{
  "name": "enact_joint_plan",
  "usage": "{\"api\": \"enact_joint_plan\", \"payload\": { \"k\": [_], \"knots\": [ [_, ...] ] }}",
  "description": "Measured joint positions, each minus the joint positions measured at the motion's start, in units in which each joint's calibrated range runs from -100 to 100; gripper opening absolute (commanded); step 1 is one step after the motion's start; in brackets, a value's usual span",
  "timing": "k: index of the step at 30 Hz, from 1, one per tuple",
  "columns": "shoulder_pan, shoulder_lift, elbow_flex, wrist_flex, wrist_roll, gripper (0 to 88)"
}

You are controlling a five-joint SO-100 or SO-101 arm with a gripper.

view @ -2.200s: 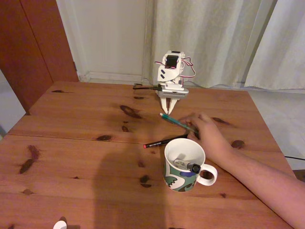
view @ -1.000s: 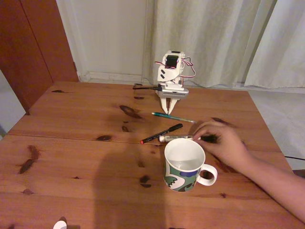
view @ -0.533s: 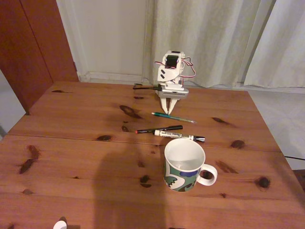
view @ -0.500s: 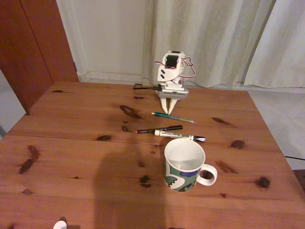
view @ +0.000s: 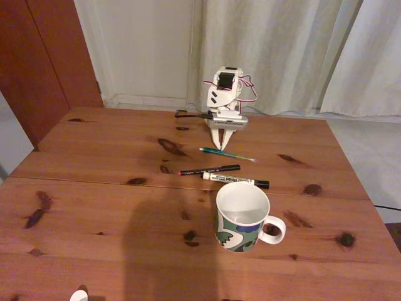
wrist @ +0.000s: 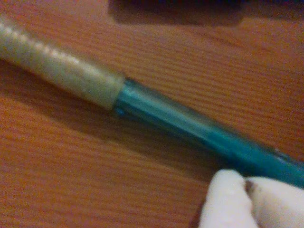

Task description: Clean up the desk and place the pens and markers into the cup

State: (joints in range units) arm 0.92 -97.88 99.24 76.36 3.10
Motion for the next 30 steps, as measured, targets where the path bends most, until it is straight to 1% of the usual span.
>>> {"api": "enact_joint_plan", "payload": {
  "k": [30],
  "knots": [
    [0.0, 0.08, -1.78, 0.0, 0.0, 0.8]
  ]
}}
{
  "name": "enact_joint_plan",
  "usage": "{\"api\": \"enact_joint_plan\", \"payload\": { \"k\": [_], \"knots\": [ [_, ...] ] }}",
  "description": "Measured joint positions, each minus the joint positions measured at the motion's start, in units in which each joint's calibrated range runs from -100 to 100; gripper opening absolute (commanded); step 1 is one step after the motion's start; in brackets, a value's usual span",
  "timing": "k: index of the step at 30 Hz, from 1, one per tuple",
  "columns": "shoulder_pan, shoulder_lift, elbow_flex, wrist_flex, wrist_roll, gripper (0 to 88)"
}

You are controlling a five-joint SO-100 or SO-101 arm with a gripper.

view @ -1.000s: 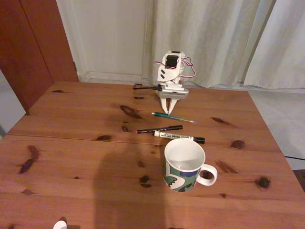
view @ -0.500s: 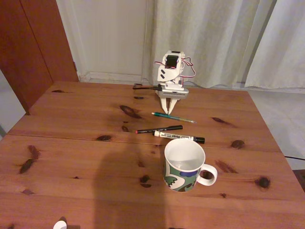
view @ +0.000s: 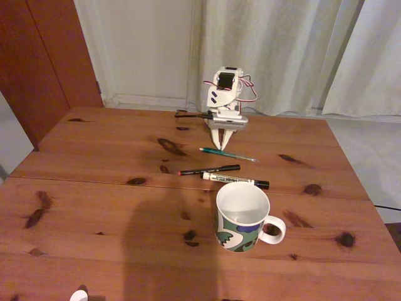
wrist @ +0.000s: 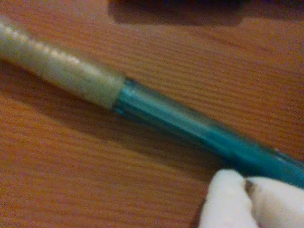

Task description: Clean up the desk and place the pens and markers into the cup

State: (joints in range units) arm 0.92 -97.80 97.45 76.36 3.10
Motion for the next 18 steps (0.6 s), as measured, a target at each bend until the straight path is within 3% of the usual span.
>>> {"api": "enact_joint_plan", "payload": {
  "k": [8, 18],
  "knots": [
    [2.27, 3.05, -11.97, 0.83, -0.78, 0.8],
    [2.35, 25.93, -30.49, 0.25, -0.78, 0.8]
  ]
}}
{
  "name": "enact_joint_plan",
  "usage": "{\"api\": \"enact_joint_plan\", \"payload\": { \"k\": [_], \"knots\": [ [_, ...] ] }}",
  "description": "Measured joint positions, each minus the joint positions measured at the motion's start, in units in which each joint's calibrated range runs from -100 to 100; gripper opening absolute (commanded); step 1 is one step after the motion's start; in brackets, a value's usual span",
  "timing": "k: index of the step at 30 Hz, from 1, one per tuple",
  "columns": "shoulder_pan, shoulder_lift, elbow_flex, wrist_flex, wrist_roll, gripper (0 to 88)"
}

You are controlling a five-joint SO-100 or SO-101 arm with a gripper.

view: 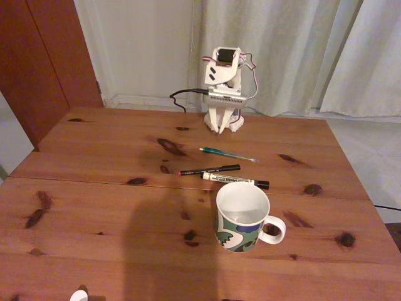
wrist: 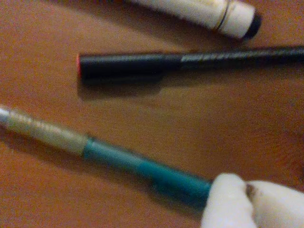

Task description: Clean up the desk and place the pens and markers into the cup

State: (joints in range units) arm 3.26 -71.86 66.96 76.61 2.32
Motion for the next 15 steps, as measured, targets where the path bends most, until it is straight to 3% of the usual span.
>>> {"api": "enact_joint_plan", "payload": {
  "k": [9, 15],
  "knots": [
    [1.03, 22.2, -10.53, -10.12, 0.29, 0.9],
    [1.32, 30.59, -13.5, -10.54, 9.18, 0.9]
  ]
}}
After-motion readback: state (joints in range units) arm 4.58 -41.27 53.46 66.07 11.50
